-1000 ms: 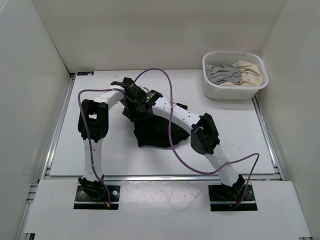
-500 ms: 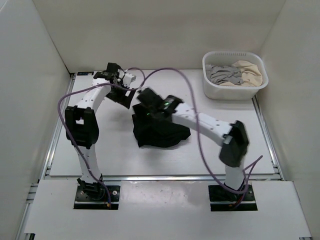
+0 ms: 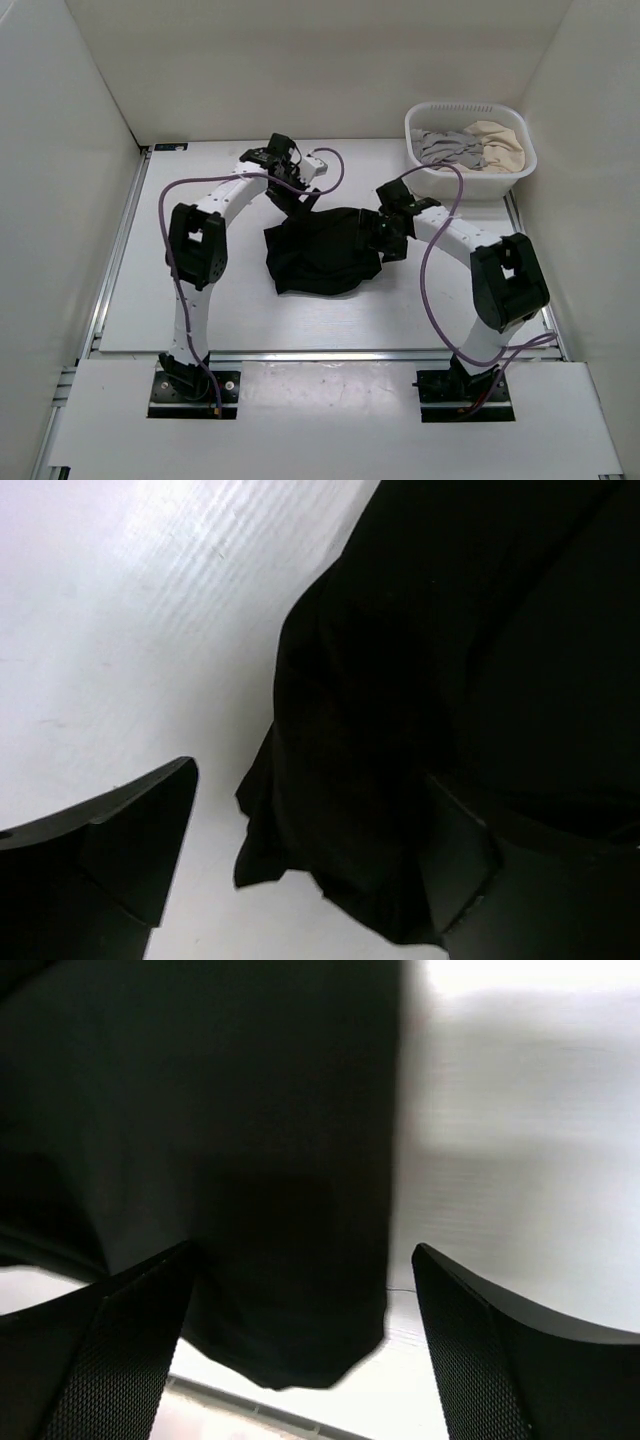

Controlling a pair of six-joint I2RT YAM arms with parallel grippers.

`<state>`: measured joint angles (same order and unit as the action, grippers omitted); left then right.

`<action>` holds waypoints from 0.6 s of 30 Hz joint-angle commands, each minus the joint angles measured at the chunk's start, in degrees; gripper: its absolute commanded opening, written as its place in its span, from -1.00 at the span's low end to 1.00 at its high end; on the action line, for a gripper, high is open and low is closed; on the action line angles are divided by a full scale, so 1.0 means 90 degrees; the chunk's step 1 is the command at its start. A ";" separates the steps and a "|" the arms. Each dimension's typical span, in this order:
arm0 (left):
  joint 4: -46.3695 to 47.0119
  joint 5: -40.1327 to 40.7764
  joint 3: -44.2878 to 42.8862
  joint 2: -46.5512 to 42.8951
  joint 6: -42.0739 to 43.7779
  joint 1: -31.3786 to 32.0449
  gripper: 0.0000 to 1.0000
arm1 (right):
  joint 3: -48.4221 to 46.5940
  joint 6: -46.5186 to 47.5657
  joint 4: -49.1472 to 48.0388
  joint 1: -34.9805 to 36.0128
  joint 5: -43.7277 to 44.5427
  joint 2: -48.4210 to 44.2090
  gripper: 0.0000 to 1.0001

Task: Fold and stack the trousers
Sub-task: Fold the trousers

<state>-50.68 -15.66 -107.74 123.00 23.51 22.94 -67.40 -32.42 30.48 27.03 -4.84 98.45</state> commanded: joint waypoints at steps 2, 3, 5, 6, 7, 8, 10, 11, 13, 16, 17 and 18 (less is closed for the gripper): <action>0.0064 -0.0164 -0.0090 -0.0024 -0.0004 -0.0068 0.70 | 0.0504 -0.0185 -0.0690 0.0005 -0.0985 -0.0148 0.78; 0.0064 -0.0164 -0.0031 0.0034 0.0054 -0.0068 0.53 | 0.0699 -0.0264 -0.0923 0.0005 -0.1073 -0.0206 0.66; 0.0064 -0.0164 -0.0030 0.0102 0.0054 -0.0068 -0.18 | 0.1208 -0.0391 -0.1091 -0.0054 -0.1229 -0.0295 0.36; 0.0064 0.0058 -0.0030 0.0190 -0.0023 -0.0068 -0.58 | 0.1315 -0.0469 -0.1092 -0.0054 -0.1288 -0.0353 -0.01; 0.0142 0.0312 -0.0030 0.0249 -0.0140 -0.0068 -0.72 | 0.1404 -0.0470 -0.1092 -0.0054 -0.1288 -0.0421 -0.19; 0.0210 0.0749 -0.0108 0.0249 -0.0364 -0.0213 -0.72 | 0.1588 -0.0470 -0.1092 -0.0054 -0.1288 -0.0422 -0.35; 0.0288 0.0997 -0.0410 0.0318 -0.0677 -0.0458 -0.72 | 0.1765 -0.0528 -0.1092 -0.0054 -0.1288 -0.0606 -0.75; 0.0289 0.1124 -0.0537 0.0395 -0.0881 -0.0594 -0.72 | 0.1853 -0.0528 -0.1092 -0.0054 -0.1356 -0.0607 -0.84; 0.0289 0.1125 -0.0694 0.0464 -0.0883 -0.0781 -0.72 | 0.2087 -0.0596 -0.1160 -0.0054 -0.1444 -0.0782 -0.96; 0.0220 0.1067 -0.0646 0.0464 -0.0718 -0.0850 -0.63 | 0.2205 -0.0675 -0.1277 0.0258 -0.1580 -0.0861 -0.87; 0.0220 0.1066 -0.0588 0.0464 -0.0717 -0.0792 -0.52 | 0.2205 -0.0675 -0.1277 0.0326 -0.1581 -0.0861 -0.73; 0.0220 0.1066 -0.0461 0.0406 -0.0659 -0.0791 -0.44 | 0.2128 -0.0675 -0.1277 0.0395 -0.1581 -0.0861 -0.59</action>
<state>-51.90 -12.51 -111.57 128.25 16.49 18.70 -49.78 -38.85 12.91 28.75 -17.21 91.88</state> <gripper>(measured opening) 0.255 0.207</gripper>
